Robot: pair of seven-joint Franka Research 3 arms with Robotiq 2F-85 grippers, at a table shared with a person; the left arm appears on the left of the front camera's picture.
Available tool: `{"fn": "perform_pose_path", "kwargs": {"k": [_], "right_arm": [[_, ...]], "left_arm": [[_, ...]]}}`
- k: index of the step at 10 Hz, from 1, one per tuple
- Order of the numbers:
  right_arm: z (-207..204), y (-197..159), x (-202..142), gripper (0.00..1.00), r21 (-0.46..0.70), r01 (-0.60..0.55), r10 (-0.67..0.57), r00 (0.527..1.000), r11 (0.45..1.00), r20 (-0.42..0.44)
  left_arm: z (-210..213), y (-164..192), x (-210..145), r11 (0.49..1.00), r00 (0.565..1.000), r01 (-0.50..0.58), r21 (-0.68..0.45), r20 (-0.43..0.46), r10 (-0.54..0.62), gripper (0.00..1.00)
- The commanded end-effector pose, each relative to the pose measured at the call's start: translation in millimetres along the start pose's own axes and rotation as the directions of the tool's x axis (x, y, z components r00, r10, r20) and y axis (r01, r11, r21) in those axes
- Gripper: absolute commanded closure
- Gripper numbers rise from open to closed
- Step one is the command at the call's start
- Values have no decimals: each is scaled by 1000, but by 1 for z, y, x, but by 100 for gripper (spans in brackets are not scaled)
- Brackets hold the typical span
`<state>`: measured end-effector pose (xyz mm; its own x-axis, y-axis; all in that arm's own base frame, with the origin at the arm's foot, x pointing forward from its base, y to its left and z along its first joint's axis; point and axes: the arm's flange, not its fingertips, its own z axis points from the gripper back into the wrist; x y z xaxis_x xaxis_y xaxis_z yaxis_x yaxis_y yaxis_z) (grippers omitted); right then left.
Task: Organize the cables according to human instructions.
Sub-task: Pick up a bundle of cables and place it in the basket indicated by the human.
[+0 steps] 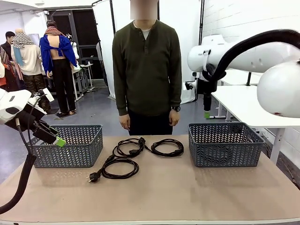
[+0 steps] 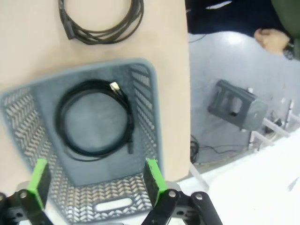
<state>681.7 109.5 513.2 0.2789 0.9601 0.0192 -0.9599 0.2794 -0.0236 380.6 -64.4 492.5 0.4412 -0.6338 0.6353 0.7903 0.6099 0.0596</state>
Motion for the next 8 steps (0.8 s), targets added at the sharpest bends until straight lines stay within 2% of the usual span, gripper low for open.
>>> {"fn": "perform_pose_path", "kwargs": {"k": [1, 5, 8], "right_arm": [[1, 53, -4, 0, -2, 71, -71, 996, 997, 63], [3, 136, 1, 0, -37, 81, -73, 980, 996, 188], [-13, 176, 7, 0, -56, 70, -54, 967, 996, 249]], "left_arm": [[0, 3, -2, 1000, 1000, 11, -17, 12, -11, 0], [0, 3, -2, 1000, 1000, 11, -17, 12, -11, 0], [0, 3, -2, 1000, 1000, 11, -17, 12, -11, 0]]}}
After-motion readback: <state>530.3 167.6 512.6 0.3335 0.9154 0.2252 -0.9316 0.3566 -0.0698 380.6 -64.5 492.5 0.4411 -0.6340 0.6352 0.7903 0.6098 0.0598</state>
